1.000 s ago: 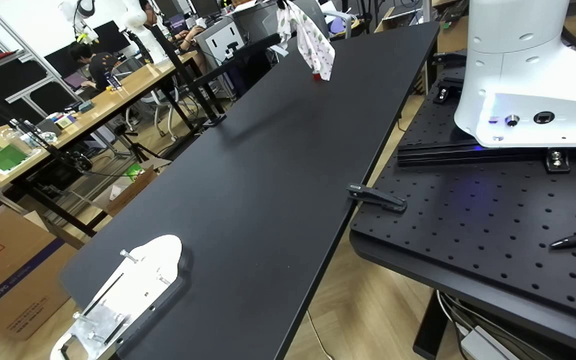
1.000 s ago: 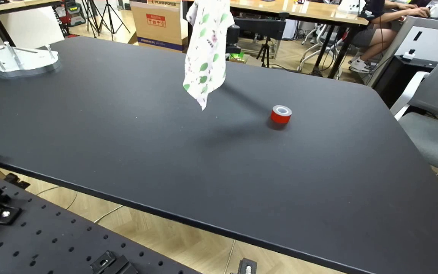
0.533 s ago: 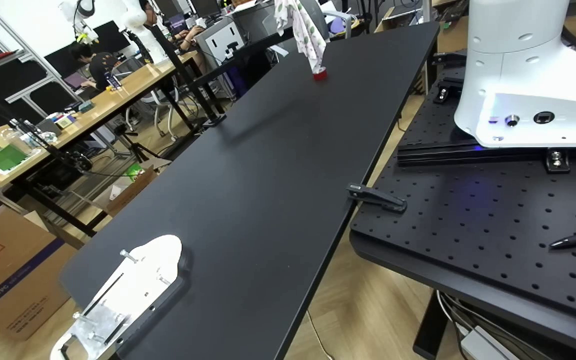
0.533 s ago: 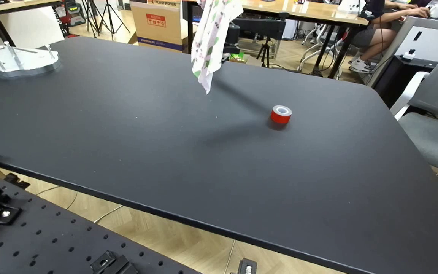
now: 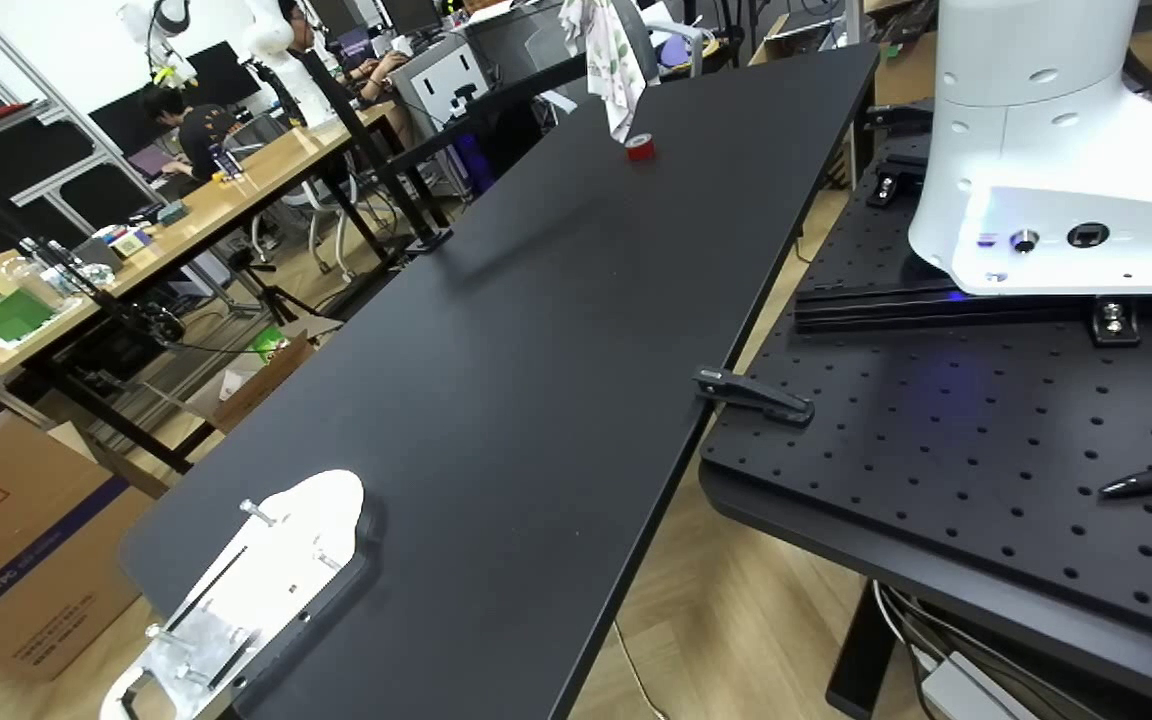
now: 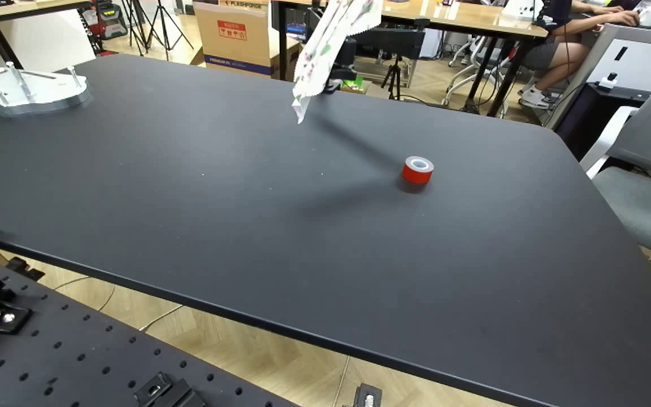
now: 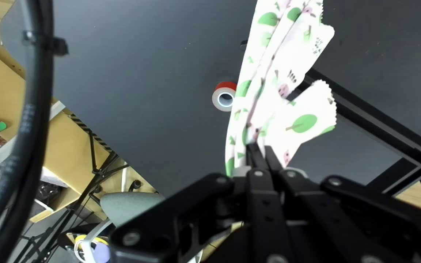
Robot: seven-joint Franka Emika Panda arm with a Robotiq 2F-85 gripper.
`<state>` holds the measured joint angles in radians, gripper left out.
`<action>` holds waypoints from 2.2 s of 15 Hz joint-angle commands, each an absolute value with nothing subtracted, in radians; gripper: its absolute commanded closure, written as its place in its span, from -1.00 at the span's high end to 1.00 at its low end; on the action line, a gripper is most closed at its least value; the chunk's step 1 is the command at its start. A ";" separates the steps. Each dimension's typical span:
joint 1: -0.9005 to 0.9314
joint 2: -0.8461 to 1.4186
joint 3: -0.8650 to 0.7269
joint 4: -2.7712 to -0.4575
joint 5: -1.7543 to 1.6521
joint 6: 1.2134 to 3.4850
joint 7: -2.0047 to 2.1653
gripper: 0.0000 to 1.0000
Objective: Hang the cloth
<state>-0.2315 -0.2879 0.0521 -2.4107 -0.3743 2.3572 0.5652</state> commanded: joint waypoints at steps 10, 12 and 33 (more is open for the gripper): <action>-0.216 -0.191 0.040 -2.403 -0.397 2.392 0.727 -0.99; -0.217 -0.182 0.033 -2.404 -0.395 2.396 0.739 -0.99; -0.186 -0.179 0.008 -2.406 -0.369 2.463 0.921 0.78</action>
